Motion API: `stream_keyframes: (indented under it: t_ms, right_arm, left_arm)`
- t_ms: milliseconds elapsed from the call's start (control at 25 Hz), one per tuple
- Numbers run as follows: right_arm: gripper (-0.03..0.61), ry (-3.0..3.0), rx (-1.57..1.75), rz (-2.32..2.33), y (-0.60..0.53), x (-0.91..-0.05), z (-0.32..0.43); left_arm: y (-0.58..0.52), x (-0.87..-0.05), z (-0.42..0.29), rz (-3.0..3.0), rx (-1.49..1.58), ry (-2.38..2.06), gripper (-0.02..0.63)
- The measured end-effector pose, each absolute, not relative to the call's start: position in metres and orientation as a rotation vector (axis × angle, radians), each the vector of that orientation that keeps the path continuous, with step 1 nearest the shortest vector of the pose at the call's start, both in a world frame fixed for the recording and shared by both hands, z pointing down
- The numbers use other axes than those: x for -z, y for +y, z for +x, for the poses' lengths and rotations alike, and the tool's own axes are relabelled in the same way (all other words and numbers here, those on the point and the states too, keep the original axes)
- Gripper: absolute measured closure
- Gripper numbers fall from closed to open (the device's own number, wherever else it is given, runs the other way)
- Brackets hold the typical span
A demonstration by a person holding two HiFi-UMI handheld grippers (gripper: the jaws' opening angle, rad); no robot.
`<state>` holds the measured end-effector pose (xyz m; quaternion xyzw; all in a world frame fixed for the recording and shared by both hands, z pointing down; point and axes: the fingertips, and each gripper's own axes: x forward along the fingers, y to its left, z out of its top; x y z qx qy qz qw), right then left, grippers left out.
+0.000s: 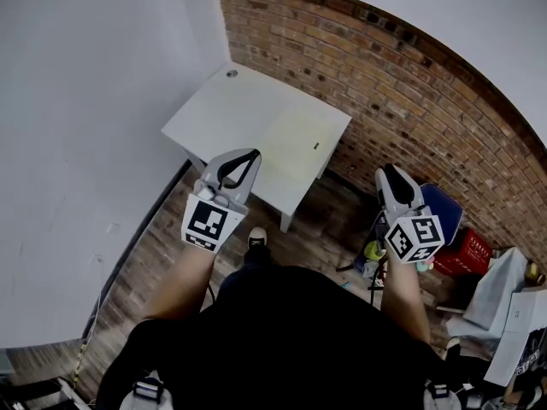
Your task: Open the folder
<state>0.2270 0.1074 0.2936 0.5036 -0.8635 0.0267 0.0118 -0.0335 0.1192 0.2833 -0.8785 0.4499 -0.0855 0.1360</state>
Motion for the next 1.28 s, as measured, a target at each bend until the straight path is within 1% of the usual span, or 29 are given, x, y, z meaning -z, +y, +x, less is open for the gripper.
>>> stream_keyframes:
  t_ms: [360,800,1280]
  right_arm:
    - [0.508,-2.662,-0.07,1.552,0.073,-0.301,0.203]
    - [0.508,-2.648,-0.064,1.559,-0.011,-0.301,0.166]
    - [0.508,-2.585,-0.067,1.63,-0.094,-0.295,0.143]
  left_arm:
    - [0.073,-0.296,-0.047,-2.576,0.229,1.29,0.609]
    - [-0.019,-0.305,-0.083,-2.599,0.247,1.272,0.609]
    - [-0.116,-0.299,-0.109,-2.641,0.233,1.216,0.609]
